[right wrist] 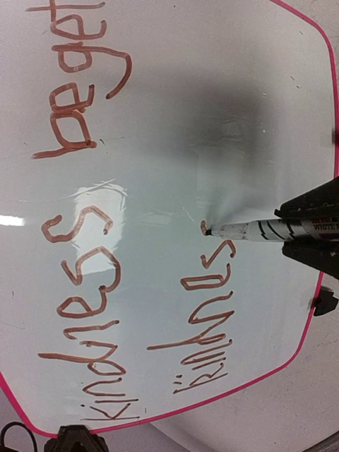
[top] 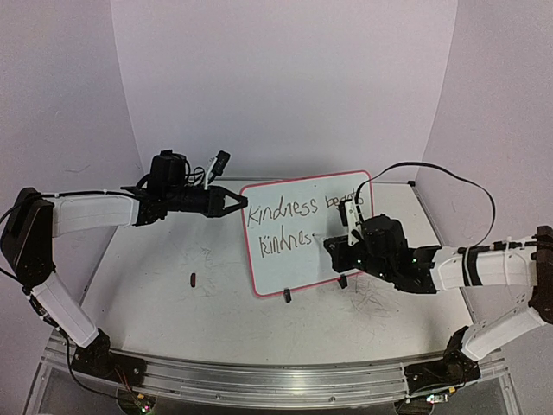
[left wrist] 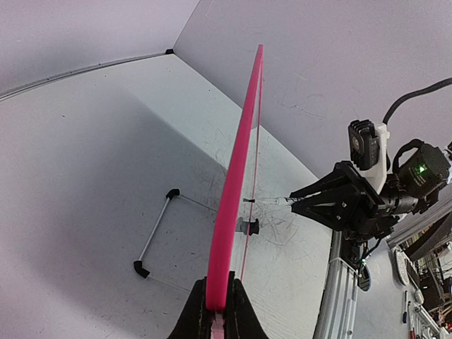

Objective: Write a sentence on the whiteboard

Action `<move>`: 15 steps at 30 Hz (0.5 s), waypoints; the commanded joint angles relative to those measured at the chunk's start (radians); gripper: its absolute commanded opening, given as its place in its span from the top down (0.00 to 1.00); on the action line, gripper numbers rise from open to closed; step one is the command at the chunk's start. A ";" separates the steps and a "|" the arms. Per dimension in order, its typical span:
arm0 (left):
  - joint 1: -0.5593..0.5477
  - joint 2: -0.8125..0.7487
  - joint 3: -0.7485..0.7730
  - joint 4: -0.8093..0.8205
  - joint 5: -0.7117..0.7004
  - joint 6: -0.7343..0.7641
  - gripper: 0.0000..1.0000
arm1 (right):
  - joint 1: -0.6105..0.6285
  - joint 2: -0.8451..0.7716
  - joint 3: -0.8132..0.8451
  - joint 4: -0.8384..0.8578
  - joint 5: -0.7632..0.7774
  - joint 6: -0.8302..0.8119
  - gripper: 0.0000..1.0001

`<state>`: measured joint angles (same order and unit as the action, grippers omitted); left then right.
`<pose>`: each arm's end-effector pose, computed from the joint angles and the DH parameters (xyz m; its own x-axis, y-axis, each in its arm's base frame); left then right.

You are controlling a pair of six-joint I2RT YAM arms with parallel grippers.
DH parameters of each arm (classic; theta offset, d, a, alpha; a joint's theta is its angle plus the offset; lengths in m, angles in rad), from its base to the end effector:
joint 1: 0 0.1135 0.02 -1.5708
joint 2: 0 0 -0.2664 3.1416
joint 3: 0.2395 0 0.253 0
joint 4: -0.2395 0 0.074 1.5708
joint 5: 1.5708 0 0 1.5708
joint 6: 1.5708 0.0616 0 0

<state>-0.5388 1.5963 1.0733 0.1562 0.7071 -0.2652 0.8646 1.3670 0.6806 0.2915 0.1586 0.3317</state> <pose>0.3078 -0.2306 0.2657 -0.5357 0.0881 -0.8398 0.7981 0.3777 -0.4695 0.2142 0.2362 0.2132 -0.4499 -0.0319 -0.8925 -0.5396 0.8061 0.2431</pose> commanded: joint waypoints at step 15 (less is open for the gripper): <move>-0.012 -0.003 0.031 -0.018 -0.010 0.050 1.00 | 0.001 -0.031 -0.033 -0.035 0.070 0.008 1.00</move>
<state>-0.5388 1.5963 1.0733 0.1562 0.7072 -0.2653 0.8673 1.3564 0.6662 0.2742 0.1849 0.3316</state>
